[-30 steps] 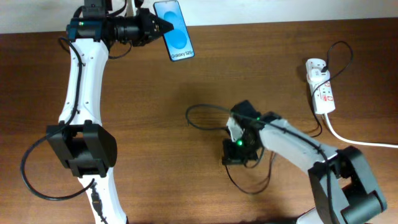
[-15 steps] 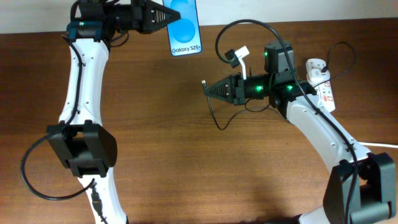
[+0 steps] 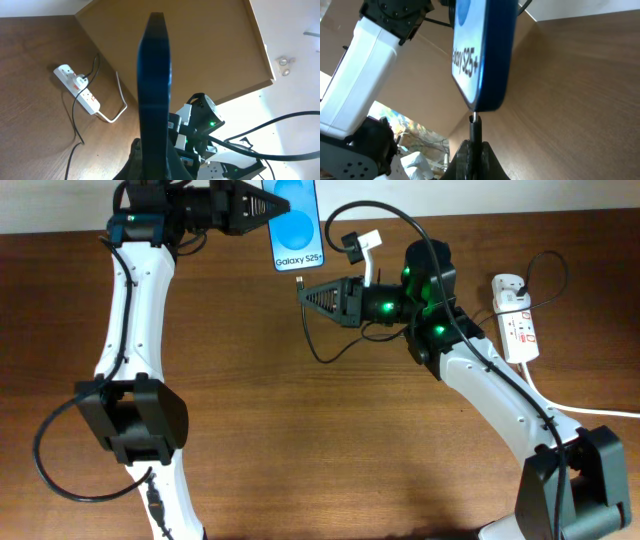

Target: Plug charger to phone and switch on socket

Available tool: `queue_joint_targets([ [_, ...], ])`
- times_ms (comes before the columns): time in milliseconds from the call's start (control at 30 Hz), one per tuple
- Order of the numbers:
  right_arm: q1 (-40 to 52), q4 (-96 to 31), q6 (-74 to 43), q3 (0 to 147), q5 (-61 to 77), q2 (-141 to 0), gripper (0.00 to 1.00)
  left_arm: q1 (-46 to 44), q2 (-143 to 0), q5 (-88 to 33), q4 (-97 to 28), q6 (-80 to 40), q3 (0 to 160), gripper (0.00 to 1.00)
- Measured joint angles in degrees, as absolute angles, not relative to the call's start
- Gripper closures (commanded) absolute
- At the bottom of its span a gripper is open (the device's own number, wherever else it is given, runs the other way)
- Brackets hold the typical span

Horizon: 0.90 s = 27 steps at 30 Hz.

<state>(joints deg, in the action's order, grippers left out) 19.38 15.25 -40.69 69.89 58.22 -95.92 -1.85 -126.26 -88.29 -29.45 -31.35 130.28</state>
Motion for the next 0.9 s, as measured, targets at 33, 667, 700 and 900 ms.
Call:
queue_joint_targets([
  [33, 19.4, 15.4, -40.8, 69.9, 58.0, -95.9, 0.96, -1.8, -126.3, -88.3, -29.5, -31.4, 130.3, 1.0],
  [667, 17.6, 18.5, -45.3, 69.9, 61.2, -95.9, 0.96, -1.8, -126.3, -88.3, -29.4, -31.4, 130.3, 1.0],
  [700, 17.7, 18.5, -45.3, 69.9, 61.3, -95.9, 0.96, -1.8, -126.3, -88.3, -29.4, -31.4, 130.3, 1.0],
  [900, 18.4, 18.5, -45.3, 69.9, 61.3, -95.9, 0.96, -1.8, -126.3, -88.3, -29.4, -31.4, 130.3, 1.0],
])
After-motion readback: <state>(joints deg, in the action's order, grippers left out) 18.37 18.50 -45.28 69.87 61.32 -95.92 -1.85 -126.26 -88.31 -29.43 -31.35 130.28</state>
